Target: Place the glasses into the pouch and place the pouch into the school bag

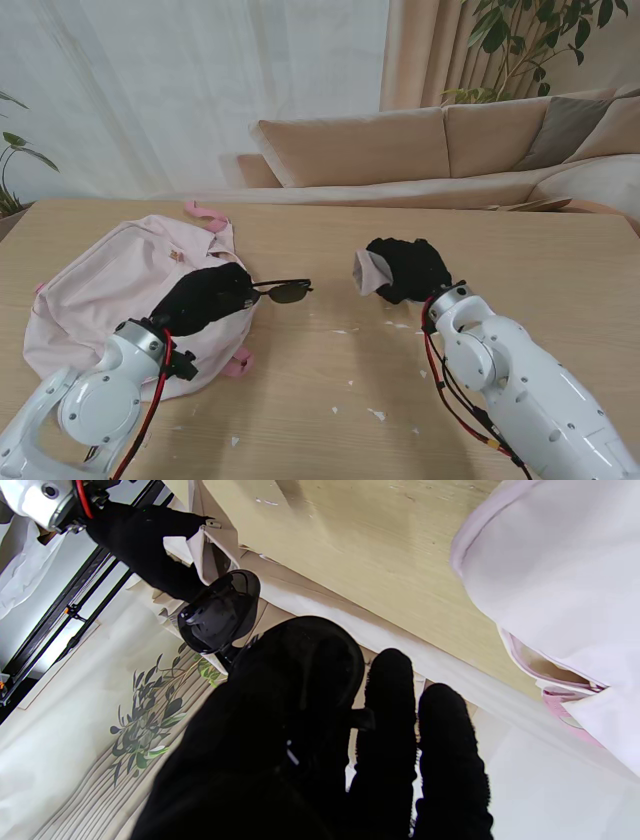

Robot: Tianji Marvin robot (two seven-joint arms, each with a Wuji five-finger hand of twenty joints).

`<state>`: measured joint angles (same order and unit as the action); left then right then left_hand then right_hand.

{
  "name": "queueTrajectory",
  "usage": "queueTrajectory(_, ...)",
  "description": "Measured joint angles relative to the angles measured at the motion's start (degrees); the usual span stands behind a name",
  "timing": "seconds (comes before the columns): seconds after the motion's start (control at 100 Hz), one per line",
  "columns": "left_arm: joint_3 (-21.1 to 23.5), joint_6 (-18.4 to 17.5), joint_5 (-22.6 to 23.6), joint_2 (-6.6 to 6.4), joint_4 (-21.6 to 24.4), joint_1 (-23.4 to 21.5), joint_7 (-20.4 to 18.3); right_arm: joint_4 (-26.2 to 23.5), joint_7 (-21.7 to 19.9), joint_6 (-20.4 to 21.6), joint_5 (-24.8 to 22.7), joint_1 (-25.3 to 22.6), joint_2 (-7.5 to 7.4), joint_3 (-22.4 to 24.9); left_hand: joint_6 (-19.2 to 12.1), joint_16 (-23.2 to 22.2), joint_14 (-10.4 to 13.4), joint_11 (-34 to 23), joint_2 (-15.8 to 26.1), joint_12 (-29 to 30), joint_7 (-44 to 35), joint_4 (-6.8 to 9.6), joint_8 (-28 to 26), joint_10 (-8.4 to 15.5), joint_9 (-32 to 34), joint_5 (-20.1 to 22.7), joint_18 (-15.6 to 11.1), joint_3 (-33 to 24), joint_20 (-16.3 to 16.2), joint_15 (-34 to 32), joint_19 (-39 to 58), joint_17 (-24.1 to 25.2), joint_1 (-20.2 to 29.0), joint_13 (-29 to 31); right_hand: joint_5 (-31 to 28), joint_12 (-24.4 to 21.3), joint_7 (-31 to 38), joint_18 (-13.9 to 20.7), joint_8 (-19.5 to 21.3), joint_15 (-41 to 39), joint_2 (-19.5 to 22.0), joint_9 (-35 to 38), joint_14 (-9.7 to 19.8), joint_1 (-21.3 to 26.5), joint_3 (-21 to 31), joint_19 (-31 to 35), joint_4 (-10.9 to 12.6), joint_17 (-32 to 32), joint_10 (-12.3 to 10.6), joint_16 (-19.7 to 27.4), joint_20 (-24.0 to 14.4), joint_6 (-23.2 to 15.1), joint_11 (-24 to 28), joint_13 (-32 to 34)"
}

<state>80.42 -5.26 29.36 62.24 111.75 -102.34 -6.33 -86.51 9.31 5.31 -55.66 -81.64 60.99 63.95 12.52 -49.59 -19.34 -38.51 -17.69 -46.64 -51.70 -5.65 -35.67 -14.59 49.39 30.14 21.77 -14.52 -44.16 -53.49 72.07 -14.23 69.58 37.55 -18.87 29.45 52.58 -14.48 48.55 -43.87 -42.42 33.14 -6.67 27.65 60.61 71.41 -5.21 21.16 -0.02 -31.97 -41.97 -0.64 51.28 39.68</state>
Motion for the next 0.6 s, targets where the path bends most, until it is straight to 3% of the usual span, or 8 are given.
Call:
queueTrajectory(0.27, 0.22, 3.01, -2.59, -0.47, 0.31, 0.67, -2.99, -0.92, 4.93, -0.45, -4.05, 1.22, 0.38, -3.97, 0.0, 0.0, 0.0, -0.04, 0.0, 0.0, 0.0, 0.0, 0.0, -0.06, 0.0, 0.0, 0.0, 0.0, 0.0, -0.38, 0.03, -0.12, 0.0, 0.64, 0.0, 0.08, 0.06, 0.05, -0.05, -0.04, -0.1, 0.6, 0.01, 0.0, 0.67, 0.62, 0.0, 0.57, -0.23, -0.04, -0.02, 0.0, 0.01, 1.19)
queueTrajectory(0.47, -0.03, 9.57, -5.57, -0.52, 1.27, 0.82, -4.49, -1.77, 7.54, -2.57, -5.52, 1.21, 0.67, -5.74, 0.14, 0.0, -0.01, -0.31, 0.0, 0.0, 0.0, 0.0, 0.0, -0.06, 0.0, -0.05, 0.03, 0.0, 0.0, -0.73, 0.81, -0.82, 0.0, 0.76, 0.0, 0.29, 0.12, 0.07, -0.59, -0.61, -0.12, 0.62, 0.02, 0.0, 0.69, 0.67, 0.0, 0.77, -0.31, -0.14, -0.1, 0.0, 0.01, 1.21)
queueTrajectory(0.6, -0.22, 11.43, -8.51, -0.53, 1.83, 1.05, -5.83, -1.79, 10.78, -3.18, -6.96, 0.73, 0.85, -6.33, 0.71, 0.0, -0.02, -0.93, 0.0, 0.0, 0.0, 0.0, 0.09, -0.09, 0.0, -0.07, 0.1, 0.0, -0.01, -1.37, 1.39, -0.82, 0.0, 0.8, 0.0, 0.42, 0.18, 0.07, -0.59, -0.66, -0.12, 1.45, 0.02, 0.0, 0.7, 0.73, 0.0, 0.81, -0.33, -0.17, -0.55, 0.0, 0.25, 1.22)
